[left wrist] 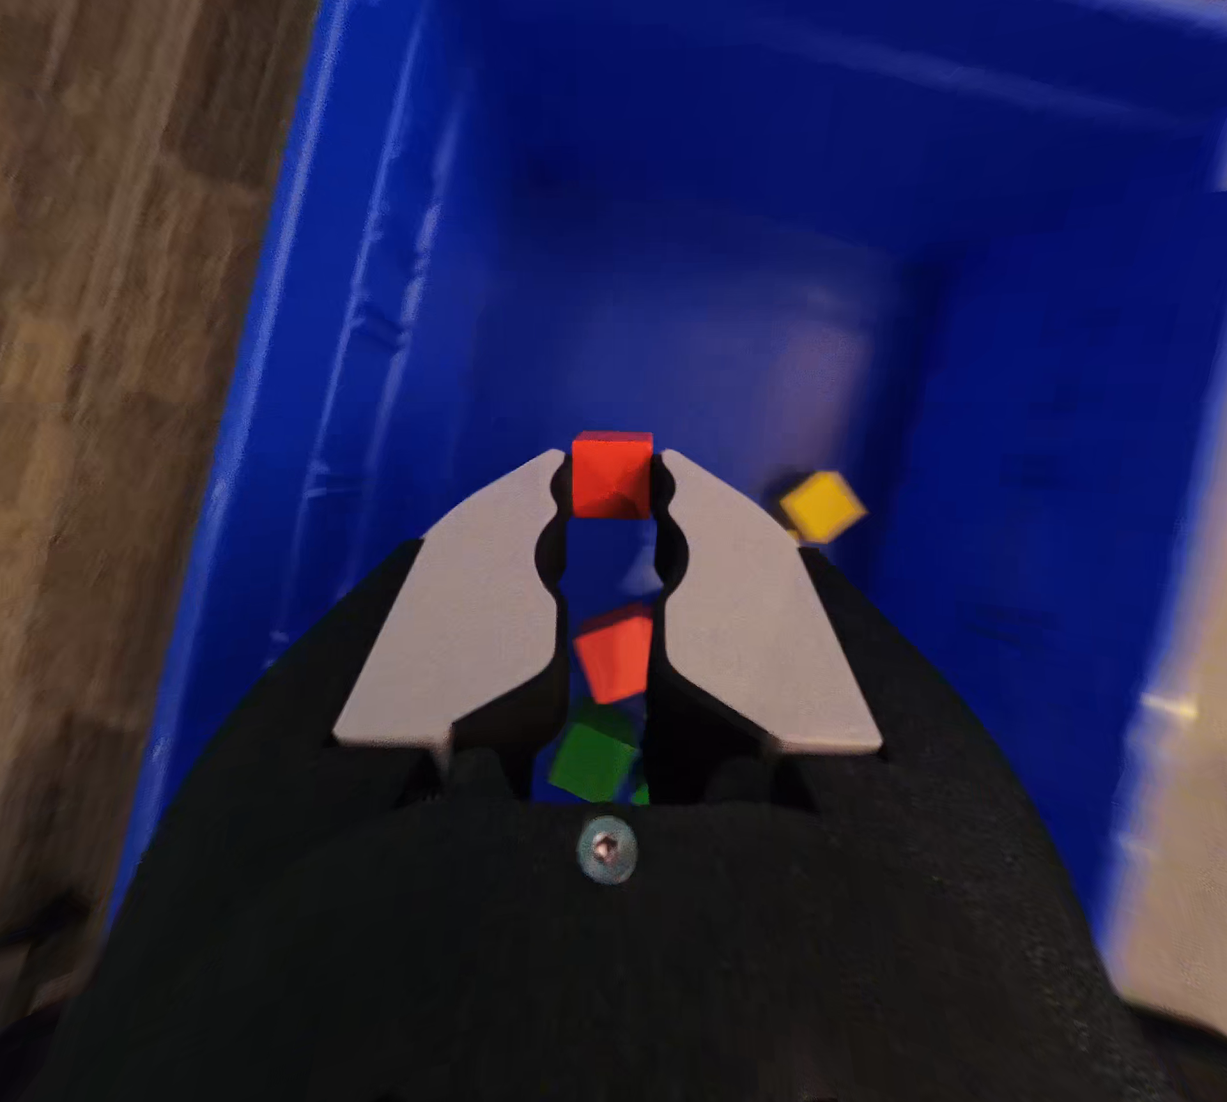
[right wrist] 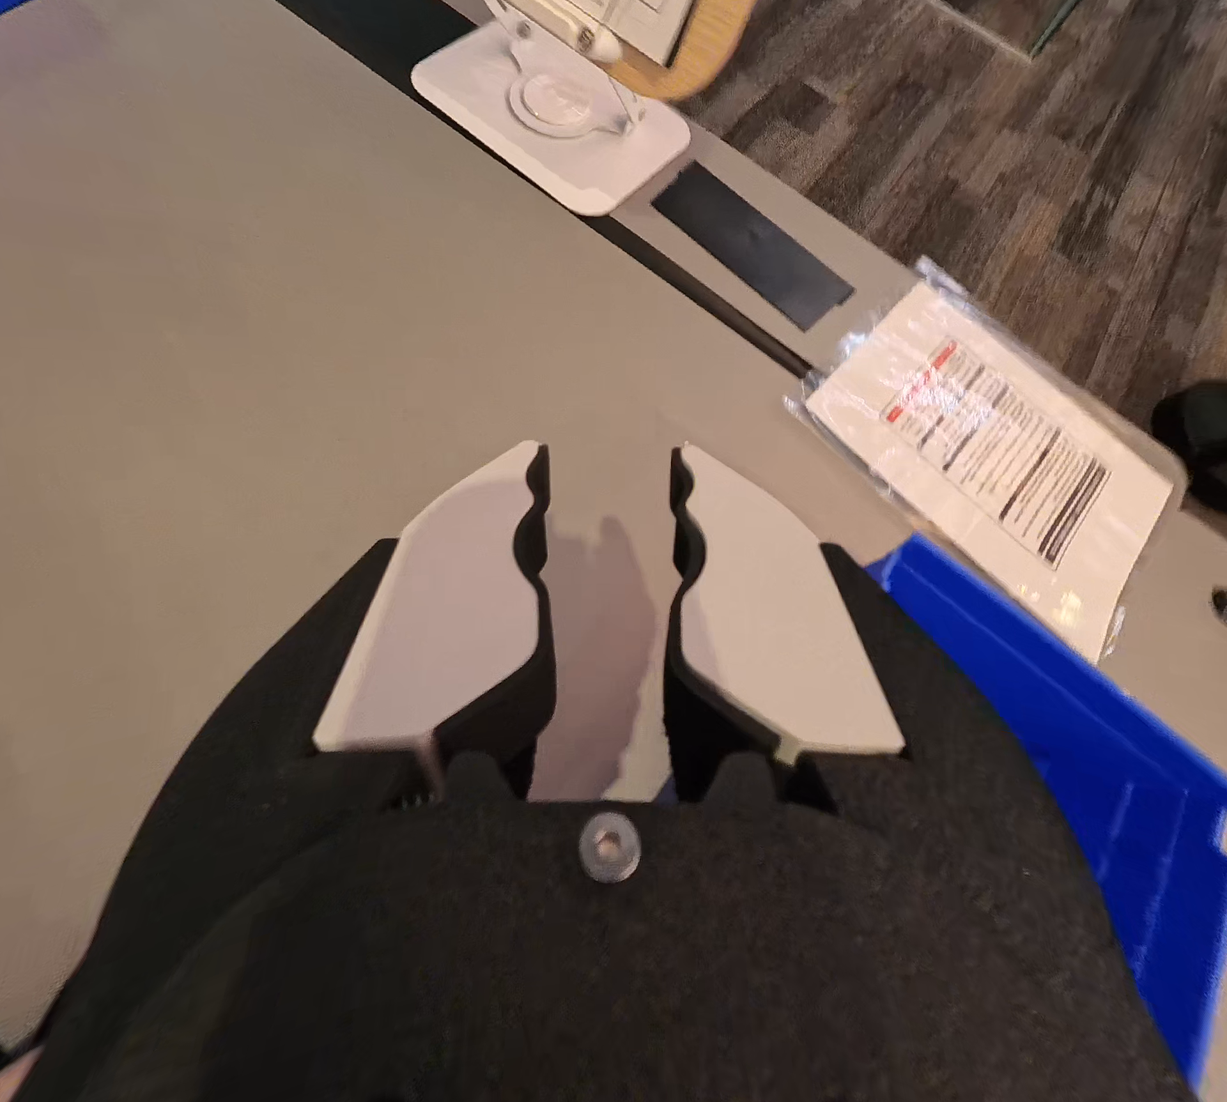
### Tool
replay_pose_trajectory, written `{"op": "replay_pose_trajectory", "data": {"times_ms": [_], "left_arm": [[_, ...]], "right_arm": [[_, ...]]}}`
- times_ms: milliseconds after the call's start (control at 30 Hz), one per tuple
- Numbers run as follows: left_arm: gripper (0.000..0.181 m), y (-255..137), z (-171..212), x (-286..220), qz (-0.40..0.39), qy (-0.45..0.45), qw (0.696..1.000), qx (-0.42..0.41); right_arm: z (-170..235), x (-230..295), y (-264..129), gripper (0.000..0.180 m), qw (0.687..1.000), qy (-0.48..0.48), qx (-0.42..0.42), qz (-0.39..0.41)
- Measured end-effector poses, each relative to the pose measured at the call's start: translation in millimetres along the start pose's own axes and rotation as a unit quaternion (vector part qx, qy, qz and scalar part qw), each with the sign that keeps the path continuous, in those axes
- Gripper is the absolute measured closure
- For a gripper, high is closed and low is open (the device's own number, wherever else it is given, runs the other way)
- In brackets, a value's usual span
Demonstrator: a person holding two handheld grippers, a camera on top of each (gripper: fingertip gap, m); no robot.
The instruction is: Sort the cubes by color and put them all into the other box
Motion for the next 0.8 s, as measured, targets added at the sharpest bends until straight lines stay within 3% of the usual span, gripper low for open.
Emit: {"op": "replay_pose_trajectory", "data": {"times_ms": [100,167,300,433,500,633,800], "left_arm": [[0.159,-47.3,-15.3,-54.1,0.132,0.034,0.987,-0.081],[0.159,-80.4,-18.8,-100.0,0.239,0.062,0.961,-0.123],[0.159,-135.0,-7.3,-193.9,0.461,0.112,0.865,-0.164],[0.159,-165.7,12.0,-265.5,0.633,0.12,0.75,-0.151],[0.159,-172.5,19.0,-290.3,0.665,0.127,0.723,-0.14],[0.159,-181.3,29.7,-320.5,0.674,0.156,0.709,-0.135],[0.159,-193.1,38.2,-337.1,0.696,0.166,0.688,-0.123]], "right_arm": [[-18.8,24.6,5.3,0.145,0.994,-0.09,-0.049,-0.02],[-34.6,50.4,10.7,0.145,0.98,-0.159,-0.108,-0.054],[-65.0,113.8,29.4,0.143,0.927,-0.227,-0.248,-0.166],[-72.7,177.1,53.6,0.137,0.879,-0.276,-0.311,-0.235],[-73.0,199.1,61.2,0.133,0.868,-0.296,-0.336,-0.214],[-72.2,222.8,62.0,0.132,0.852,-0.315,-0.381,-0.17],[-68.8,232.1,64.3,0.137,0.845,-0.33,-0.383,-0.177]]}}
Point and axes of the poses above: each gripper's, where its closed fingertips meet, y out along the fingers, z out of its underside, x = y × z across the jaws, the point moved 9 cm from there along -y, back along the fingers, and after that the axes turned 4 degrees about y, right-handed, at the moved point
